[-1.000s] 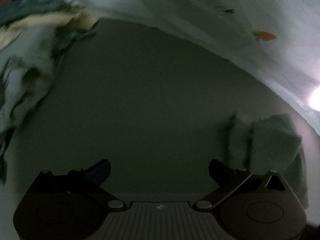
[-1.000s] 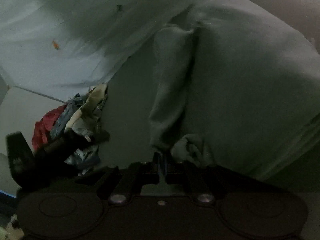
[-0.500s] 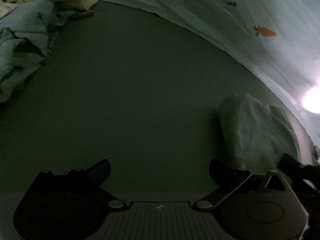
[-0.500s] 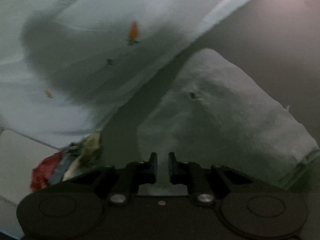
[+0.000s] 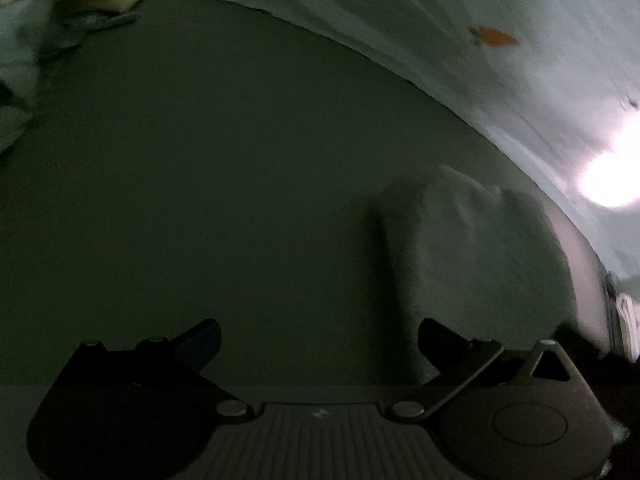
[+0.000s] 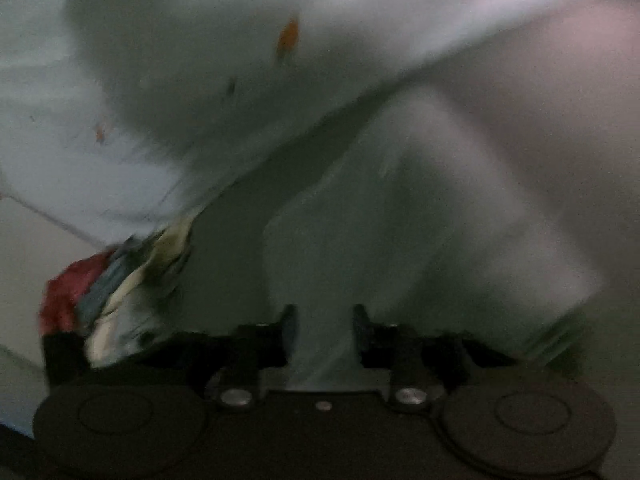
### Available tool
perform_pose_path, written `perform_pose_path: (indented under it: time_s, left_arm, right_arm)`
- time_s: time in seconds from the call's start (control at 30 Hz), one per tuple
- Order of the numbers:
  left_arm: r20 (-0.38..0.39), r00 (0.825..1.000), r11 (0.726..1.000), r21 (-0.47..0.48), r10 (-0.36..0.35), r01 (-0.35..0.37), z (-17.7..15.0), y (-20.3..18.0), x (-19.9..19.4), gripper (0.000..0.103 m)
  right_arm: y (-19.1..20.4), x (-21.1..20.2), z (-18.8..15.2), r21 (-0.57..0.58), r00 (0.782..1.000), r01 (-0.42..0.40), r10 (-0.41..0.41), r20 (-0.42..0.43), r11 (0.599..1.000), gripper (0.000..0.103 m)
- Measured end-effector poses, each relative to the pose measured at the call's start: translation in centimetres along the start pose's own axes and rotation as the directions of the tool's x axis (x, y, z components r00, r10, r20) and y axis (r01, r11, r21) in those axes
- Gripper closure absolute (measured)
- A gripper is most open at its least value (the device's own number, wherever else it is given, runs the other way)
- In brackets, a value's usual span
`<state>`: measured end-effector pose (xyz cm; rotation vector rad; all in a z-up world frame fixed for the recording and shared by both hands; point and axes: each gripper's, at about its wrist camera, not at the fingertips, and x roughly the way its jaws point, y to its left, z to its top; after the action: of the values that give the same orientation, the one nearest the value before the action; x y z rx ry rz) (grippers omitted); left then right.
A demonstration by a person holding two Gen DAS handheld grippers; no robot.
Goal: Fold clothes
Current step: 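Grasp the folded grey sweatpants with both tools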
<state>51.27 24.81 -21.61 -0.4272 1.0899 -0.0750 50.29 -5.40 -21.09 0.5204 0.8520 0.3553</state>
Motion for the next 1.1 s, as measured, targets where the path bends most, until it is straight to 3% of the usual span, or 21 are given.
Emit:
perform_pose_path:
  time_s: [0.1, 0.13, 0.2, 0.27, 0.33, 0.5, 0.63, 0.7, 0.73, 0.8, 0.87, 0.97, 1.03, 1.1]
  left_arm:
    - [-0.017, 1.000, 0.999, 0.034, -0.025, 0.026, -0.1, -1.5, 1.0, 0.000]
    - [-0.022, 0.999, 0.999, 0.043, -0.032, 0.033, 0.0, -2.0, 1.4, 0.000]
    - [-0.028, 0.999, 0.997, 0.068, -0.035, 0.037, 0.2, -3.0, 2.3, 0.000]
    - [-0.033, 0.999, 0.995, 0.092, -0.028, 0.031, 0.3, -4.0, 3.1, 0.000]
    - [-0.036, 0.999, 0.993, 0.120, -0.004, 0.009, 0.4, -4.8, 3.7, 0.001]
    - [-0.023, 1.000, 0.986, 0.168, 0.009, -0.005, 0.1, -6.3, 4.4, 0.001]
    - [0.010, 1.000, 0.985, 0.168, 0.023, -0.024, -0.1, -6.7, 4.5, 0.001]
    - [0.026, 0.999, 0.987, 0.161, 0.021, -0.024, -0.2, -6.8, 4.4, 0.003]
    - [0.033, 0.999, 0.986, 0.163, 0.021, -0.026, -0.2, -6.9, 4.4, 0.006]
    - [0.033, 0.999, 0.981, 0.192, 0.022, -0.028, -0.4, -7.3, 4.3, 0.015]
    - [0.020, 1.000, 0.980, 0.197, -0.003, -0.001, -0.5, -7.5, 4.2, 0.031]
    - [0.009, 0.999, 0.985, 0.164, -0.054, 0.052, -0.7, -7.9, 4.4, 0.038]
    - [0.020, 0.999, 0.989, 0.143, -0.042, 0.039, -0.8, -8.2, 4.5, 0.042]
    - [0.024, 0.999, 0.992, 0.122, -0.023, 0.020, -1.0, -8.3, 4.3, 0.054]
  right_arm:
    - [-0.3, -0.6, 1.7, -0.118, 0.992, 0.109, -0.099, 0.082, 0.987, 0.048]
    - [-0.2, -0.6, 2.0, -0.158, 0.987, 0.142, -0.127, 0.096, 0.977, 0.038]
    - [-0.4, 0.3, 2.8, -0.241, 0.976, 0.213, -0.193, 0.104, 0.947, 0.031]
    - [-1.0, 1.5, 3.5, -0.284, 0.971, 0.240, -0.223, 0.090, 0.928, 0.031]
    - [-3.4, 2.1, 4.0, -0.262, 0.974, 0.226, -0.221, 0.047, 0.938, 0.031]
    - [-9.6, 3.0, 4.7, -0.062, 0.995, 0.092, -0.094, -0.033, 0.994, 0.028]
    - [-10.3, 3.9, 5.2, -0.051, 0.996, 0.019, -0.023, -0.082, 0.999, 0.028]
    - [-10.7, 4.7, 5.7, -0.013, 0.993, -0.035, 0.033, -0.117, 0.999, 0.034]
    - [-11.0, 4.8, 5.9, 0.004, 0.989, -0.063, 0.063, -0.132, 0.998, 0.040]
    - [-11.2, 4.7, 5.8, 0.014, 0.984, -0.094, 0.095, -0.150, 0.995, 0.041]
    - [-11.4, 4.6, 5.5, 0.026, 0.982, -0.105, 0.108, -0.152, 0.994, 0.040]
    - [-12.3, 4.3, 4.6, 0.140, 0.982, -0.132, 0.149, -0.113, 0.981, 0.041]
    - [-12.7, 4.0, 3.9, 0.210, 0.981, -0.155, 0.176, -0.086, 0.965, 0.045]
    - [-13.0, 4.1, 3.1, 0.299, 0.972, -0.199, 0.228, -0.062, 0.933, 0.052]
